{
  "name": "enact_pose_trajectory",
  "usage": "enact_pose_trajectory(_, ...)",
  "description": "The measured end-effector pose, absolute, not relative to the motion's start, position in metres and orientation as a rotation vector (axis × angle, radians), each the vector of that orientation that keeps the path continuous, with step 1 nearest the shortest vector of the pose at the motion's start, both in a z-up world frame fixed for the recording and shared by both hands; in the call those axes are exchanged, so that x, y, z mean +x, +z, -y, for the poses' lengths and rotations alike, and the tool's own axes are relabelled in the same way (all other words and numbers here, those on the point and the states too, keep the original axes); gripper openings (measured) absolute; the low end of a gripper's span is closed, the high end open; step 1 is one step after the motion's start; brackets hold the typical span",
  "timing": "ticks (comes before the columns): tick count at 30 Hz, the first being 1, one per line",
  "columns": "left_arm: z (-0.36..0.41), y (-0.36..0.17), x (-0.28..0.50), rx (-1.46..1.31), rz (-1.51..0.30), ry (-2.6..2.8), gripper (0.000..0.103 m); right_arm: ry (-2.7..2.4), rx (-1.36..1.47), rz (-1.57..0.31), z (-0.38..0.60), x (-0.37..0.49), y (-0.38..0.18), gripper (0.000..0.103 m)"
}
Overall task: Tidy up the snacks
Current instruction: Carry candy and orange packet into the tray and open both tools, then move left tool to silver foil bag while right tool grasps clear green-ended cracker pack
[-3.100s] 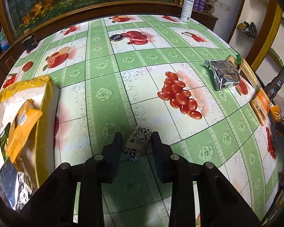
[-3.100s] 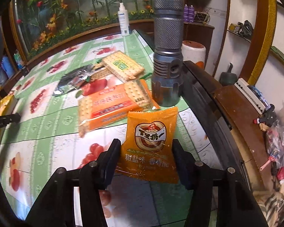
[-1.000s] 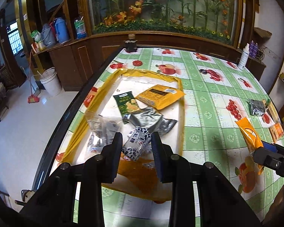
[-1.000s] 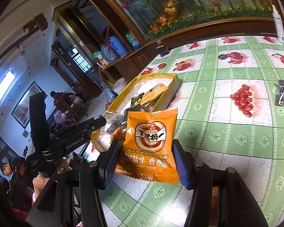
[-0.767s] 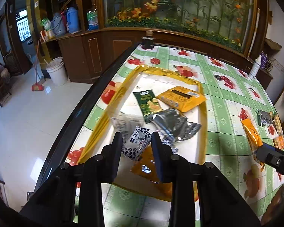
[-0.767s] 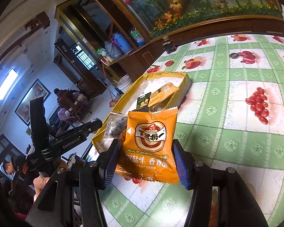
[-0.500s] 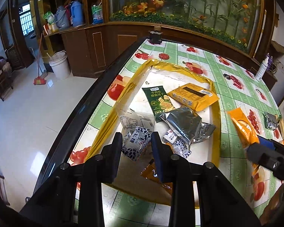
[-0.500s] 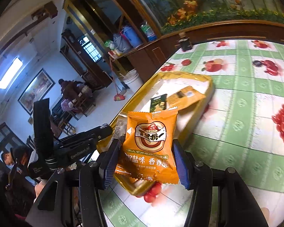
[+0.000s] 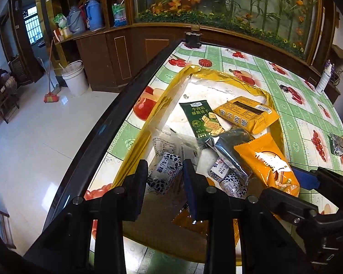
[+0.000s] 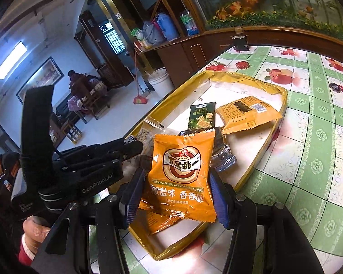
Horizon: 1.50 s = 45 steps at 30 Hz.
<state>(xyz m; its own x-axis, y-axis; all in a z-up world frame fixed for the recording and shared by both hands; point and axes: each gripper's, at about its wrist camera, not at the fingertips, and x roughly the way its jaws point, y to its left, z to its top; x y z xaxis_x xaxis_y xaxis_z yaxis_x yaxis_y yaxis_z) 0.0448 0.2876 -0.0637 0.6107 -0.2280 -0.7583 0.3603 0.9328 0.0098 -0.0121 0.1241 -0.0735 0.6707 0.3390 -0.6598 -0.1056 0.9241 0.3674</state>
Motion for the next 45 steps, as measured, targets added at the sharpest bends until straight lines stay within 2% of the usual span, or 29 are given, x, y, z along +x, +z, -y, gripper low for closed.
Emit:
enact_pose_trajectory(4,-0.293,-0.066,0.049,0.143,-0.868,-0.329,0.031,0.25,0.315,-0.816,-0.125,-0.009,-0.078,0.058)
enact_pose_trajectory(6,-0.296,-0.065,0.05,0.131,-0.866,-0.318,0.048,0.253,0.325,-0.82,-0.124,-0.01,-0.079,0.059)
enact_pose_trajectory(8,-0.299,-0.061,0.048,0.119,-0.848,-0.305,0.05,0.244,0.324,-0.818,-0.122,-0.012,-0.077,0.063)
enact_pose_trajectory(12,-0.297,-0.053,0.042,0.122,-0.819,-0.298,0.051,0.226,0.341,-0.791,-0.109,-0.024,-0.069,0.063)
enact_pose_trajectory(15,-0.294,-0.048,0.037,0.126,-0.8,-0.297,0.056,0.199,0.356,-0.774,-0.096,-0.036,-0.064,0.064)
enact_pose_trajectory(27,-0.272,-0.036,0.018,0.114,-0.794,-0.362,0.057,0.053,0.44,-0.74,-0.034,-0.099,-0.065,0.067)
enact_pose_trajectory(45,-0.178,-0.034,-0.032,0.22,-0.819,-0.586,0.057,-0.276,0.607,-0.69,0.088,-0.224,-0.087,0.071)
